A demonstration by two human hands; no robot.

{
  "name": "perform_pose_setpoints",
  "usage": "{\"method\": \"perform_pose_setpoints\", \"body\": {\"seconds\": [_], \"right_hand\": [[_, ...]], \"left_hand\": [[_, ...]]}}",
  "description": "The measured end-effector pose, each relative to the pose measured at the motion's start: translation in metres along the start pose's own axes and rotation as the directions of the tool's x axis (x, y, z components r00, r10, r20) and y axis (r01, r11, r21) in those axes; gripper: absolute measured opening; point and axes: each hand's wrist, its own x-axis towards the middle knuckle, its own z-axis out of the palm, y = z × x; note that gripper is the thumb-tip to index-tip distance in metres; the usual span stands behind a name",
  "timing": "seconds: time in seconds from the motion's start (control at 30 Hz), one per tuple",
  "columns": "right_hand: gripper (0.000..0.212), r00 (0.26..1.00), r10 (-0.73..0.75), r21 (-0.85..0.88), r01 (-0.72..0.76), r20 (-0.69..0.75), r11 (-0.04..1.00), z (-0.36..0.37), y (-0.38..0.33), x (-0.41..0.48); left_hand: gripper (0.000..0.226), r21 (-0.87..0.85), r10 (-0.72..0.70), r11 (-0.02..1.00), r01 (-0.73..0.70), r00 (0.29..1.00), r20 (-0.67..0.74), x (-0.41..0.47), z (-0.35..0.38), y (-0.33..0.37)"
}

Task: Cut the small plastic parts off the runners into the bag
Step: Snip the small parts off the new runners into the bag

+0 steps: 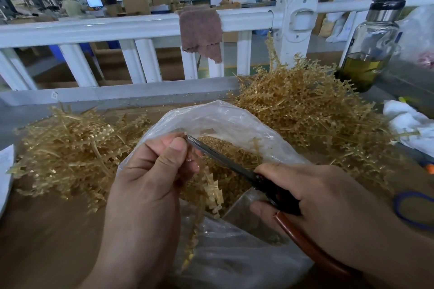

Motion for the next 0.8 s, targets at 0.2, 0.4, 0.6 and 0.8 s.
{"method": "perform_pose_setpoints", "body": {"seconds": [0.2, 0.4, 0.6, 0.8], "right_hand": [[0.036, 1.000, -0.011, -0.007, 0.011, -0.007, 1.000, 0.0011, 0.0000, 0.0007], [0.037, 0.999, -0.031, -0.014, 0.031, -0.017, 0.999, 0.0005, -0.0027, 0.0006], [0.033, 1.000, -0.013, -0.004, 0.012, -0.013, 1.000, -0.0034, -0.0041, 0.0007], [0.032, 0.999, -0.033, -0.004, 0.033, 0.002, 0.999, -0.0018, -0.0040, 0.0008]], "left_hand": [[0.016, -0.014, -0.017, 1.000, 0.017, 1.000, 0.007, -0.0025, 0.0049, 0.0005], [0.015, 0.007, -0.026, 1.000, 0.026, 1.000, 0.002, -0.0028, 0.0035, -0.0008], [0.018, 0.036, -0.024, 0.999, 0.024, 1.000, 0.007, -0.0026, 0.0033, -0.0010], [0.019, 0.022, -0.048, 0.999, 0.047, 0.999, 0.017, -0.0033, 0.0030, 0.0003]]}}
